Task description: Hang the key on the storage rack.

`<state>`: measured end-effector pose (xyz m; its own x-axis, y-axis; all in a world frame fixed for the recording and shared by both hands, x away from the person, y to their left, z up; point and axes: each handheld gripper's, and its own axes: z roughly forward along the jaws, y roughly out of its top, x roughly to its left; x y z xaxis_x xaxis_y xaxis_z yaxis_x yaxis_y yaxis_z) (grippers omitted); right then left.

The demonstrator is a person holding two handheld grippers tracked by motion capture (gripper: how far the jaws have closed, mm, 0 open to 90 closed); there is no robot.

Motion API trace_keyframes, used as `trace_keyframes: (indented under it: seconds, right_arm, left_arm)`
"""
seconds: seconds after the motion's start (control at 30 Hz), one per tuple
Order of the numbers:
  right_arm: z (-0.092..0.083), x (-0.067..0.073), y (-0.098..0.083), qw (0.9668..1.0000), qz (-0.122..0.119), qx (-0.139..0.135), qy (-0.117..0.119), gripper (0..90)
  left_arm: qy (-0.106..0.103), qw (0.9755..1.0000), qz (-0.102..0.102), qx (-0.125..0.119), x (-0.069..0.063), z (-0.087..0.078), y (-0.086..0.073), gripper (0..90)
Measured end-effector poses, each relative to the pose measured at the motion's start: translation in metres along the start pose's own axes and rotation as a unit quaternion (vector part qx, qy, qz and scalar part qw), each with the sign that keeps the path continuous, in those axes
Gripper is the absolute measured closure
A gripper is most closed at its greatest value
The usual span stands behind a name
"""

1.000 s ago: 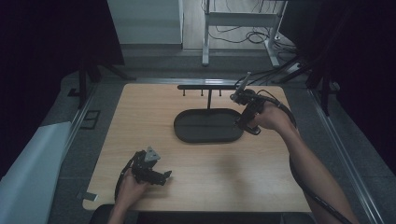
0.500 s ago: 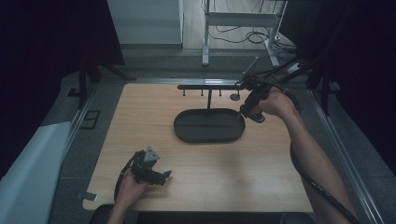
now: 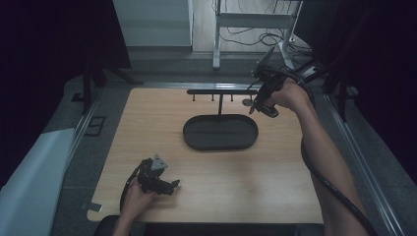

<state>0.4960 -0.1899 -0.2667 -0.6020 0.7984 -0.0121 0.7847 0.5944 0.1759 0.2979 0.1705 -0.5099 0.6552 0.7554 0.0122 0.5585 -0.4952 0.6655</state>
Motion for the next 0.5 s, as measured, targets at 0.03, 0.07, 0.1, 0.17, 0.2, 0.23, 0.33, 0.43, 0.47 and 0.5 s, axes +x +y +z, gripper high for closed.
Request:
trace_keyframes:
  seconds: [0.03, 0.07, 0.1, 0.17, 0.2, 0.23, 0.33, 0.43, 0.47, 0.5]
  right_arm:
    - [0.0, 0.0, 0.0, 1.0, 0.0, 0.0, 0.0, 48.7]
    - [-0.001, 0.0, 0.001, 1.0, 0.001, -0.003, 0.001, 48.7]
    - [-0.003, -0.001, 0.003, 1.0, 0.003, -0.003, 0.0, 48.7]
    - [-0.005, -0.001, 0.005, 1.0, 0.001, -0.003, -0.002, 48.7]
    - [-0.006, 0.0, 0.006, 1.0, 0.003, -0.004, -0.004, 48.7]
    - [-0.008, -0.001, 0.009, 1.0, 0.003, -0.004, -0.003, 48.8]
    - [-0.01, -0.002, 0.012, 1.0, 0.006, -0.005, -0.005, 48.7]
    - [-0.012, -0.003, 0.016, 0.9999, 0.009, -0.003, -0.01, 48.7]
    - [-0.012, -0.003, 0.016, 0.9999, 0.009, -0.003, -0.01, 48.7]
    - [-0.012, -0.004, 0.017, 0.9999, 0.011, -0.004, -0.011, 48.7]
  left_arm:
    - [0.0, 1.0, -0.001, 0.0, 0.0, 0.0, 0.0, 0.0]
    - [0.0, 1.0, -0.002, -0.001, 0.0, 0.0, 0.0, 0.0]
    - [0.0, 1.0, -0.001, 0.0, 0.0, 0.0, 0.0, 0.0]
    - [-0.001, 1.0, -0.001, -0.001, 0.0, 0.0, 0.0, 0.0]
    - [-0.001, 1.0, 0.0, -0.001, 0.0, 0.0, 0.0, 0.0]
    - [-0.001, 1.0, 0.0, 0.0, 0.0, 0.0, 0.0, 0.0]
    - [-0.002, 1.0, 0.0, 0.001, -0.001, 0.001, 0.0, 0.0]
    - [-0.003, 1.0, 0.001, 0.0, -0.001, 0.001, 0.0, 0.0]
    - [-0.003, 1.0, 0.0, 0.0, -0.001, 0.0, 0.0, 0.0]
    - [-0.003, 1.0, 0.0, 0.0, -0.001, 0.0, 0.0, 0.0]
